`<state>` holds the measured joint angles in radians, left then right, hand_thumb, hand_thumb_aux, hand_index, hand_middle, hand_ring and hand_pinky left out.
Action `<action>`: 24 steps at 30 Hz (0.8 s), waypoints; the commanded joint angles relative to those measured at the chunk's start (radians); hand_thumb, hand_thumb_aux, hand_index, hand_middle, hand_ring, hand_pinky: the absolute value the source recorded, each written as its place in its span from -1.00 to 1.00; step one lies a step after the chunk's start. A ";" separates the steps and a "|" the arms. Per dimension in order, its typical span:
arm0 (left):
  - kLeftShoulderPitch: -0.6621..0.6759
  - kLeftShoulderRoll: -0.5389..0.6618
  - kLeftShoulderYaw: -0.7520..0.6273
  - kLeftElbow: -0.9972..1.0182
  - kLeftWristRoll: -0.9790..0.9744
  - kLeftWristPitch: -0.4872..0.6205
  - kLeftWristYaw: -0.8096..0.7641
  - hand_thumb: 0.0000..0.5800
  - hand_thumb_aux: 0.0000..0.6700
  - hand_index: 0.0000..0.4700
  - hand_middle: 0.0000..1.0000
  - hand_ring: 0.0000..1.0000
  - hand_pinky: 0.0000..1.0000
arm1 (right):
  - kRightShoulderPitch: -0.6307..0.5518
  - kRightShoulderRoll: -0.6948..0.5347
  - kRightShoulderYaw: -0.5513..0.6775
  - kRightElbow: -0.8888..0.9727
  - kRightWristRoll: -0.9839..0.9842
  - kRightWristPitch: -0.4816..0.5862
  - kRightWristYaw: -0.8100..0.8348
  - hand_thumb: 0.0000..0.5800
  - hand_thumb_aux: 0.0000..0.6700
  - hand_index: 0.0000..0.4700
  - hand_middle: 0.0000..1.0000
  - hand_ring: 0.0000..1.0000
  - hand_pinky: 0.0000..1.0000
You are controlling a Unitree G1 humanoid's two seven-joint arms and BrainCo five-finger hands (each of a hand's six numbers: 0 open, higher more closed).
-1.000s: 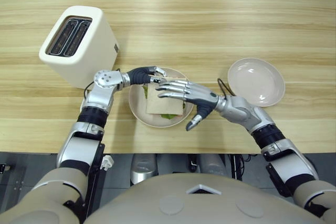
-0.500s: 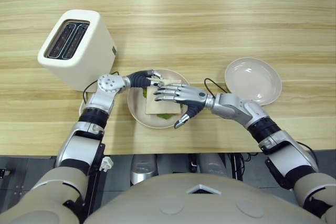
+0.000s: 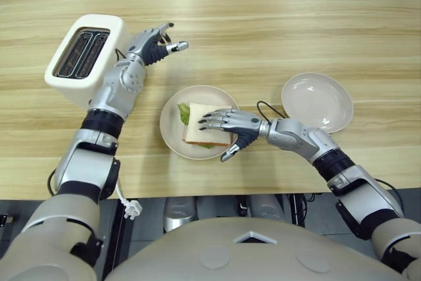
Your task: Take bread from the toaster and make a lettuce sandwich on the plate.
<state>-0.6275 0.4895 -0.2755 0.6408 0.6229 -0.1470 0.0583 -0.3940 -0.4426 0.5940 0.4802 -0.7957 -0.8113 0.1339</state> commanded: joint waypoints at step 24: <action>0.475 -0.087 0.155 -0.676 -0.220 -0.009 -0.056 -0.73 -0.86 -0.86 -0.83 -0.83 -0.83 | 0.016 0.068 -0.194 -0.060 0.351 -0.112 -0.229 -1.00 -1.00 -1.00 -1.00 -1.00 -1.00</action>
<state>-0.1731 0.4096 -0.1454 0.0362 0.4537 -0.1469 0.0312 -0.3947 -0.3760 0.4183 0.4327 -0.5523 -0.9042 -0.1424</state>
